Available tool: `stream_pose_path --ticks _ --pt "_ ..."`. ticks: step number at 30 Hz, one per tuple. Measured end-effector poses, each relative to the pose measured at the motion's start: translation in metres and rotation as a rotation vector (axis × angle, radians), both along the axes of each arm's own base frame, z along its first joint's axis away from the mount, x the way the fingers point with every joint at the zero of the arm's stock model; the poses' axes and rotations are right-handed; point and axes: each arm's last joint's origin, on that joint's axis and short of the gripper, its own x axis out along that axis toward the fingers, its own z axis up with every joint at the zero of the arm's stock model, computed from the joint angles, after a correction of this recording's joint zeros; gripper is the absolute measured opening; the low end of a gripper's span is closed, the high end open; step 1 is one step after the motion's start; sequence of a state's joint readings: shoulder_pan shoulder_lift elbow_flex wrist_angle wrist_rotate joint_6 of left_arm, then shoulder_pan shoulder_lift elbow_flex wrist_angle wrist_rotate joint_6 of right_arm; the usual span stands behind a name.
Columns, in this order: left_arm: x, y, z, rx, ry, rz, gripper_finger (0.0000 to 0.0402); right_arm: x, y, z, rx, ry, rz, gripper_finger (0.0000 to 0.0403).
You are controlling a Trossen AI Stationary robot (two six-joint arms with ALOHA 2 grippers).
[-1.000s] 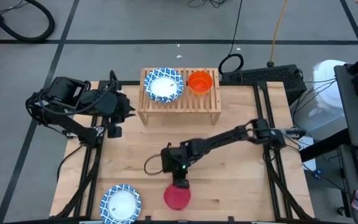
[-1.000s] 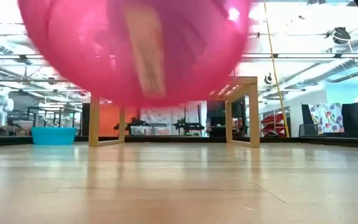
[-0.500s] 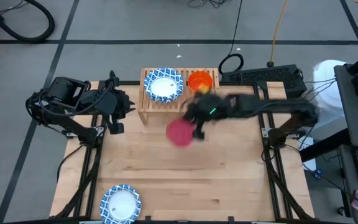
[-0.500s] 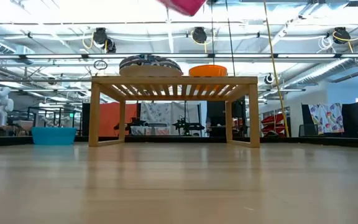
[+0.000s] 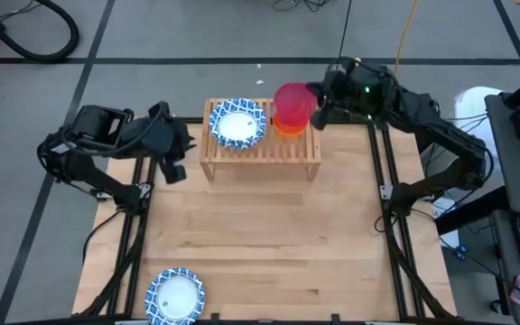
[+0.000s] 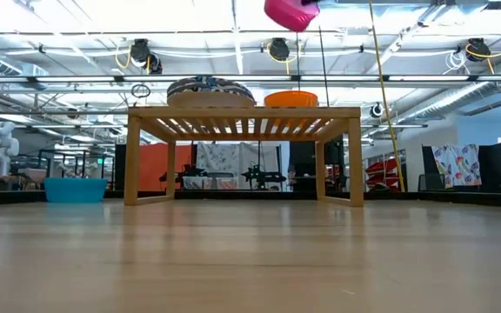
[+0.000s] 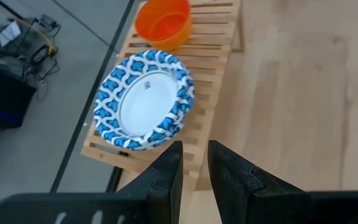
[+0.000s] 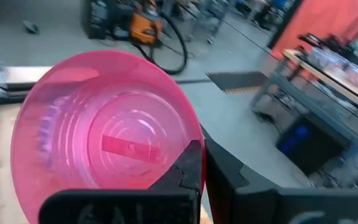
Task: Place and stack bowls onto a shelf
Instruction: Stack the red bowl on top of the orange bowl on the shelf
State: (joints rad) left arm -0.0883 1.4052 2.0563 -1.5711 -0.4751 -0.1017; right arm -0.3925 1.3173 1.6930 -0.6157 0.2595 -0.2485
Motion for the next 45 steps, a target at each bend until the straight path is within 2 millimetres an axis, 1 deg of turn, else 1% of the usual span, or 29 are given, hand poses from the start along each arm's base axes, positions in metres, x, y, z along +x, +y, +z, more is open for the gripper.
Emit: stream_pose_path --ticks 3,8,12,16,19,22,26,31,36,38,42,45 --pt "0.000 0.007 0.000 0.008 0.006 0.024 0.0081 0.000 -0.014 -0.004 0.017 0.014 -0.026 0.0000" --pt "0.000 0.016 0.000 0.038 0.029 0.035 0.0081 0.008 -0.039 -0.019 0.124 0.025 0.061 0.0000" --pt "-0.001 0.022 0.000 0.049 0.039 0.049 0.0081 0.015 -0.060 -0.034 0.167 0.069 0.022 0.0000" --pt "-0.001 0.025 0.000 0.054 0.045 0.060 0.0081 0.017 -0.080 -0.051 0.232 0.121 -0.039 0.0000" --pt "-0.001 0.028 0.000 0.055 0.047 0.069 0.0081 0.019 -0.092 -0.063 0.293 0.148 -0.028 0.0000" --pt "-0.002 0.029 0.000 0.067 0.058 0.057 0.0081 0.020 -0.097 -0.067 0.334 0.136 0.018 0.0000" --pt "-0.002 0.029 0.000 0.067 0.058 0.056 0.0081 0.013 -0.099 -0.071 0.401 0.162 0.008 0.0000" --pt "-0.002 0.029 0.000 0.077 0.066 0.041 0.0081 0.005 -0.104 -0.075 0.444 0.190 -0.029 0.0000" --pt "-0.002 0.029 0.000 0.082 0.071 0.033 0.0081 0.005 -0.107 -0.081 0.469 0.178 0.000 0.0000" --pt "-0.002 0.029 0.000 0.082 0.071 0.033 0.0081 0.005 -0.107 -0.085 0.479 0.177 0.012 0.0000" --pt "-0.002 0.029 0.000 0.082 0.071 0.033 0.0081 0.007 -0.109 -0.100 0.504 0.196 0.020 0.0000" --pt "-0.002 0.029 0.000 0.082 0.071 0.034 0.0081 0.009 -0.110 -0.107 0.467 0.201 0.039 0.0000"
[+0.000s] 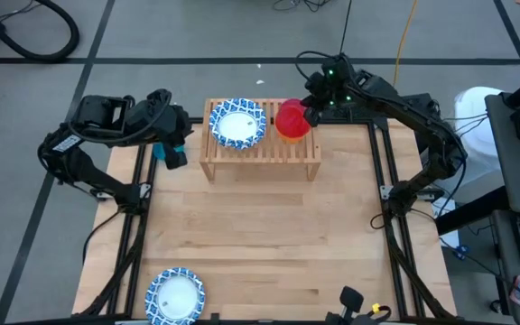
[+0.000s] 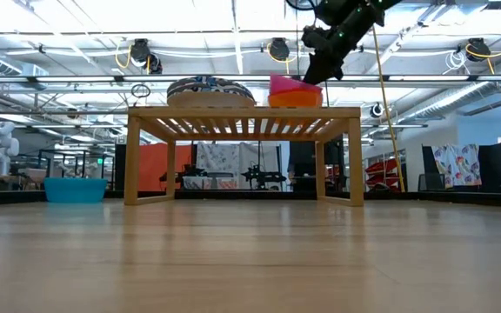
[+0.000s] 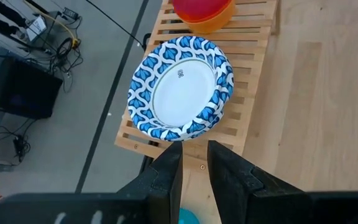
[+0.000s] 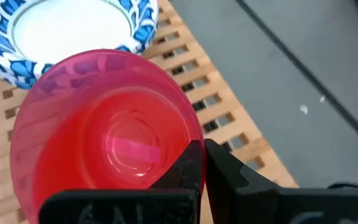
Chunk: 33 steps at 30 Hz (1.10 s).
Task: Place and stack bowls onto a shelf
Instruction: Stack the red bowl on top of the orange bowl on the shelf
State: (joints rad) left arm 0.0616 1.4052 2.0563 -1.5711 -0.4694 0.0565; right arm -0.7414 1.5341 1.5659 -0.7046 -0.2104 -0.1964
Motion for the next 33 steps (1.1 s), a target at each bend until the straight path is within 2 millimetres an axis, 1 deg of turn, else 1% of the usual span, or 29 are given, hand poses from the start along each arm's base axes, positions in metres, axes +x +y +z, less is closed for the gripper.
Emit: stream_pose_path --ticks 4,7,11,15,20,23,26,28,31,33 --pt "0.000 0.000 0.000 -0.002 -0.002 0.002 0.0081 0.002 -0.002 -0.007 -0.027 -0.005 0.014 0.0001" --pt "0.000 0.000 0.000 -0.003 -0.003 0.004 0.0081 0.003 -0.002 -0.007 -0.044 -0.003 0.028 0.0014" --pt "0.000 0.000 0.000 -0.003 -0.002 0.004 0.0081 0.002 -0.002 -0.005 -0.056 -0.008 0.032 0.0042" --pt "0.000 0.000 0.000 -0.001 -0.001 0.001 0.0081 0.004 0.000 -0.001 -0.103 -0.023 0.060 0.0076" --pt "0.000 0.000 0.000 -0.001 -0.001 0.001 0.0081 0.007 0.005 0.009 -0.158 -0.077 0.076 0.0117" --pt "0.000 0.000 0.000 -0.001 -0.001 0.001 0.0081 0.007 0.004 0.013 -0.209 -0.092 0.092 0.0133" --pt "0.000 0.000 0.000 0.000 0.000 0.000 0.0081 0.008 0.002 0.016 -0.258 -0.092 0.060 0.0138" --pt "0.000 0.000 0.000 0.001 0.001 -0.001 0.0081 0.008 0.001 0.016 -0.257 -0.100 0.043 0.0139" --pt "0.000 0.000 0.000 0.001 0.001 -0.001 0.0081 0.008 0.002 0.016 -0.264 -0.091 0.058 0.0138" --pt "0.000 0.000 0.000 0.001 0.000 -0.001 0.0081 0.009 0.003 0.016 -0.276 -0.085 0.070 0.0129"
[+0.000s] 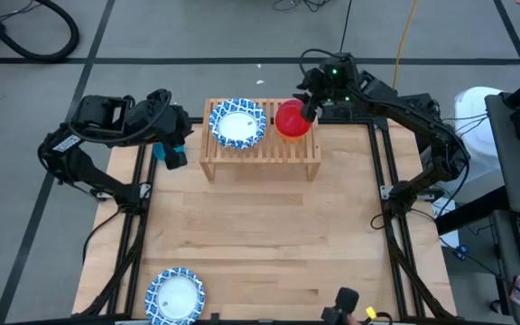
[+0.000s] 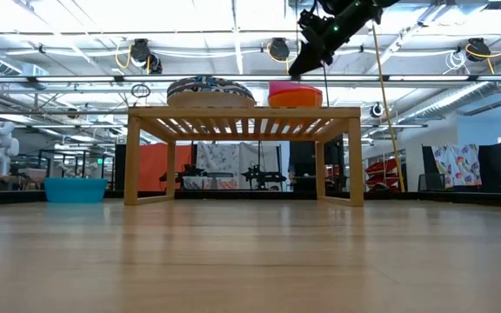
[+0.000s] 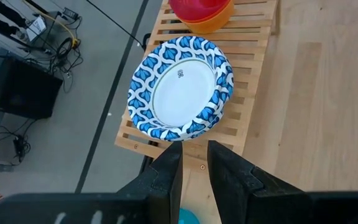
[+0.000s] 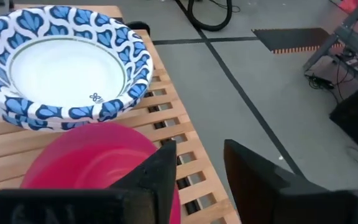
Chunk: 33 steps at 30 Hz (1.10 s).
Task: Place and stack bowls onto a shelf
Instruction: Stack the red bowl on top of the orange bowl on the shelf, then stack the blue bowl on top of the red bowl on the shelf
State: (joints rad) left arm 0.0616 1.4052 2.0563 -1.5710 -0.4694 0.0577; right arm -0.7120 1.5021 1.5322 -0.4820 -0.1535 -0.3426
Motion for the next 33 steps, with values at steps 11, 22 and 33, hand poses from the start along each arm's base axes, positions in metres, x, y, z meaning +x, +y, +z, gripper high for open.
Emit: stream_pose_path --ticks 11,22,33 --pt "0.000 0.000 0.000 -0.001 0.000 0.001 0.0081 0.003 -0.002 -0.014 -0.008 -0.019 0.001 0.0005" --pt "0.000 0.000 0.000 -0.004 -0.004 0.006 0.0081 0.005 -0.004 -0.052 0.003 -0.020 -0.004 0.0000" --pt "0.000 0.000 0.000 -0.007 -0.009 0.015 0.0081 -0.015 0.022 -0.004 -0.142 -0.173 0.002 0.0000"
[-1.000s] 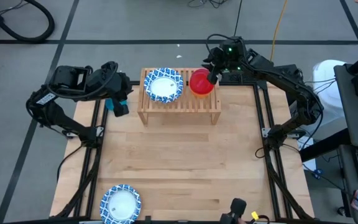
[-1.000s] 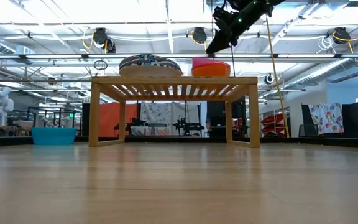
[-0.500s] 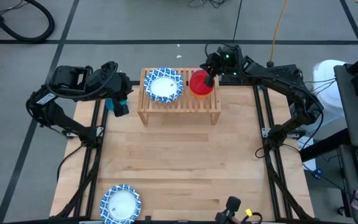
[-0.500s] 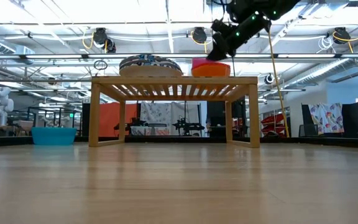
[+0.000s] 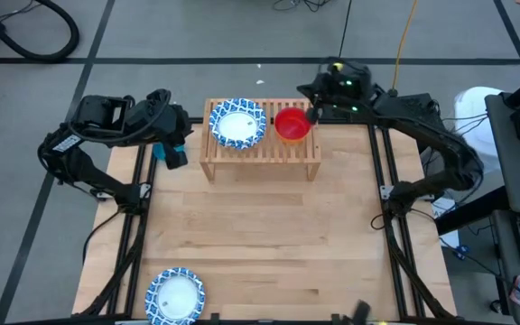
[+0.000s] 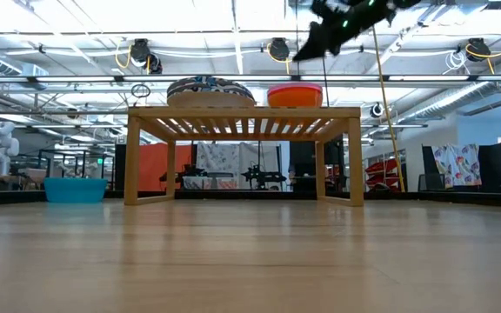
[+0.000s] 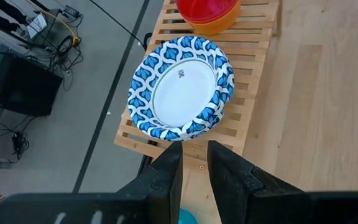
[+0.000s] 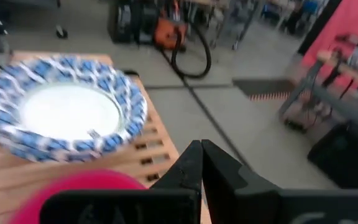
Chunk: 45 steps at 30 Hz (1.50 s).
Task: Place and stack bowls onto a shelf
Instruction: Stack the blue bowl on top of the red bowl on the shelf
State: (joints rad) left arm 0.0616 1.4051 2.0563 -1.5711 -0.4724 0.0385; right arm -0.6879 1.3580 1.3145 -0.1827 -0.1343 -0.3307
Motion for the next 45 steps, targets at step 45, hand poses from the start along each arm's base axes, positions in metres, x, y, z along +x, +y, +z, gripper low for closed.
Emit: stream_pose_path --ticks 45 --pt "-0.021 0.077 -0.010 0.007 -0.142 0.742 0.0045 -0.094 0.099 0.091 -0.155 -0.351 0.142 0.0000"
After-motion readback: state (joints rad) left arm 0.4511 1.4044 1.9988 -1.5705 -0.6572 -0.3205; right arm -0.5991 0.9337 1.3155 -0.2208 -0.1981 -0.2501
